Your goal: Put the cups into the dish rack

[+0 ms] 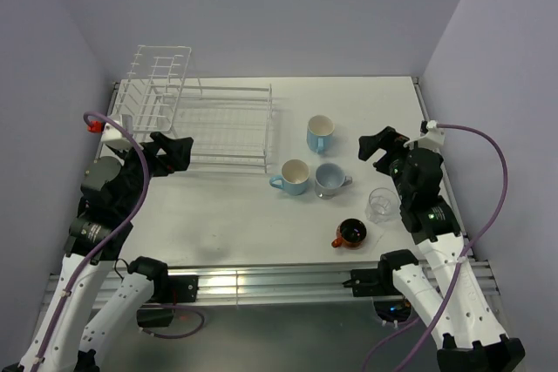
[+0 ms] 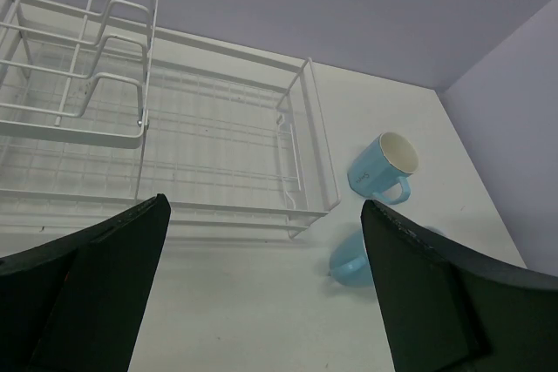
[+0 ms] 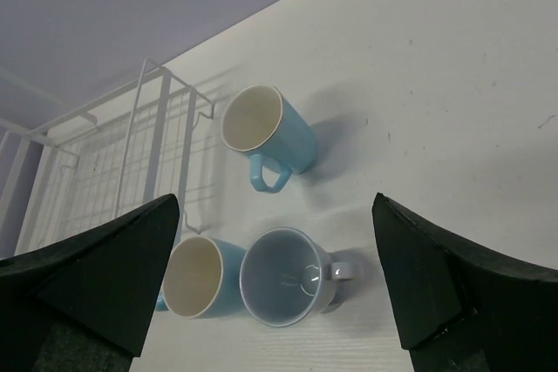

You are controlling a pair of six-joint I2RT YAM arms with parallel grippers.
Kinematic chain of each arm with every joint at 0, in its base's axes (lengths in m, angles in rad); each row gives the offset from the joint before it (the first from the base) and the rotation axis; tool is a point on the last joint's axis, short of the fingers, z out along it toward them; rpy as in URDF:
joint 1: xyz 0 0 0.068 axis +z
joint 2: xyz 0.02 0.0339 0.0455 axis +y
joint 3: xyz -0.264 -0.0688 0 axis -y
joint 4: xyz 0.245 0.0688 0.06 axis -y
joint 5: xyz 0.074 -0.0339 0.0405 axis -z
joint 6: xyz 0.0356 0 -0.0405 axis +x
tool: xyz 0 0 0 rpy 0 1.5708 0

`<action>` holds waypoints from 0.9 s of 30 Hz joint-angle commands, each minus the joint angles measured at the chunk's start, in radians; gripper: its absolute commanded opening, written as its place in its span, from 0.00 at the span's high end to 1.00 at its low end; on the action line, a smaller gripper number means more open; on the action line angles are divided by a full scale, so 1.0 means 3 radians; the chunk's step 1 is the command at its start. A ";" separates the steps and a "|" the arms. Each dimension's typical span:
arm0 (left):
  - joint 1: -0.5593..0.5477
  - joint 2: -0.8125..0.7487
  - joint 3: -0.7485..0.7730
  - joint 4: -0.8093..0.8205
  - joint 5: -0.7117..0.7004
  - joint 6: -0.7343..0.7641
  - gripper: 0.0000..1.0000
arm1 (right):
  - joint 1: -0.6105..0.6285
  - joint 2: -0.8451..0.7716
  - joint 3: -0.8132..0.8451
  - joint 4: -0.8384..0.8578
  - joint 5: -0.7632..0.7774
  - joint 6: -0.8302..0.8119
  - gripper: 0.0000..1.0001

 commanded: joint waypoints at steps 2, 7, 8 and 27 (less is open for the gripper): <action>0.0009 0.0006 -0.0006 0.0079 0.0068 -0.0008 0.01 | -0.0018 -0.0019 -0.0009 0.0103 0.0029 -0.0045 0.00; 0.0009 0.0016 -0.0006 0.0084 0.0088 -0.0008 0.01 | -0.0018 -0.0004 0.0037 0.0047 0.0070 -0.0076 0.00; 0.0009 0.0011 -0.0001 0.0089 0.0088 -0.0008 0.01 | -0.0018 -0.0009 0.0047 0.0022 0.0086 -0.0081 0.00; 0.0009 0.0026 -0.0006 0.0089 0.0098 -0.0013 0.01 | 0.1110 0.0332 0.0165 -0.0071 0.0366 -0.0209 0.06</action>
